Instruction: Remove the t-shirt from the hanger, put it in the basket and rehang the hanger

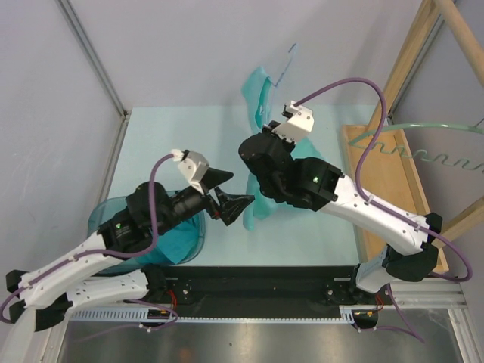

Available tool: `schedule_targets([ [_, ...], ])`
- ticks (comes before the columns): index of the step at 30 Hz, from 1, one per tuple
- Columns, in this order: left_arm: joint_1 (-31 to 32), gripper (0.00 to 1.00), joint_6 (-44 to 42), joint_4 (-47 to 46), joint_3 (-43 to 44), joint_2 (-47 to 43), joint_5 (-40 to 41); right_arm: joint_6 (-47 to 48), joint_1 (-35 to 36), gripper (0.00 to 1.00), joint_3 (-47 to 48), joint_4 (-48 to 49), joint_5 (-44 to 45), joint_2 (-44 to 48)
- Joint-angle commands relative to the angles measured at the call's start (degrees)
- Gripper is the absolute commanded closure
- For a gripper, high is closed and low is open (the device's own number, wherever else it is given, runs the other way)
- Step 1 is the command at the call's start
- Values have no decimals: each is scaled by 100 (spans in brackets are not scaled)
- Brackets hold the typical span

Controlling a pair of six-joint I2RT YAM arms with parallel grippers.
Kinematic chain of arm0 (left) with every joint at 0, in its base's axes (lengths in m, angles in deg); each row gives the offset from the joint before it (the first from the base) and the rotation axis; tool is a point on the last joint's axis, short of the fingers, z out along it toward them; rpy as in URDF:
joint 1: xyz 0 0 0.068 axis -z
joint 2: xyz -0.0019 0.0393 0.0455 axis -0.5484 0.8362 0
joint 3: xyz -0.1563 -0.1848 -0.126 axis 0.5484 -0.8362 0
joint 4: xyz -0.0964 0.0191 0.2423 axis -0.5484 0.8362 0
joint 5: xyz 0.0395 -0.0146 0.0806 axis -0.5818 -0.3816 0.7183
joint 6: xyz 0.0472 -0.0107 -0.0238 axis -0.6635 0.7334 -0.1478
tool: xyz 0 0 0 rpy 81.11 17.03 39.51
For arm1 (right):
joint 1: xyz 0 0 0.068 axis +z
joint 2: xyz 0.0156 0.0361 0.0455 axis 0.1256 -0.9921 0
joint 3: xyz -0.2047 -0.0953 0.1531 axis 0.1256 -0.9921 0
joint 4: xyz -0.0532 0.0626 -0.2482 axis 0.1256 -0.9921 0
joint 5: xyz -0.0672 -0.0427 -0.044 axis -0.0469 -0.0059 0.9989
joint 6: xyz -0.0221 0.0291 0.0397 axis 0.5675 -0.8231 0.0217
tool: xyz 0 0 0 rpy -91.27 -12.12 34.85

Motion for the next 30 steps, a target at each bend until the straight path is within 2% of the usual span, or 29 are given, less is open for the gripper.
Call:
schedule_targets([
  [1, -17, 9, -506, -719, 232, 296, 298, -590, 270, 100, 40, 110, 549, 58],
  [7, -8, 15, -664, -957, 285, 587, 394, -906, 394, 100, 5, -153, 461, 5],
  [10, -8, 23, -787, -922, 276, 797, 798, -1091, 482, 100, -127, -224, 461, 75],
  [13, -17, 41, -875, -755, 355, 982, 1439, -1267, 561, 100, -320, -224, 408, 189],
  [14, -17, 53, -910, -729, 372, 1070, 1693, -1337, 587, 100, -373, -224, 399, 224],
  [16, -17, 65, -945, -729, 390, 1105, 1783, -1390, 640, 100, -601, -163, 364, 373],
  [17, -17, 79, -954, -729, 416, 1132, 1818, -1399, 649, 100, -715, -102, 338, 426],
  [19, -8, 98, -919, -737, 443, 1158, 1810, -1338, 675, 96, -1031, 135, 233, 619],
  [26, -8, 100, -471, -852, 312, 921, 1582, -1057, 667, 73, -2007, 794, 109, 1419],
  [28, -17, 100, -323, -852, 293, 860, 1389, -777, 667, 67, -2436, 1040, 30, 1674],
  [30, -8, 100, -243, -729, 337, 825, 1266, -443, 614, 57, -2640, 1365, -258, 1990],
])
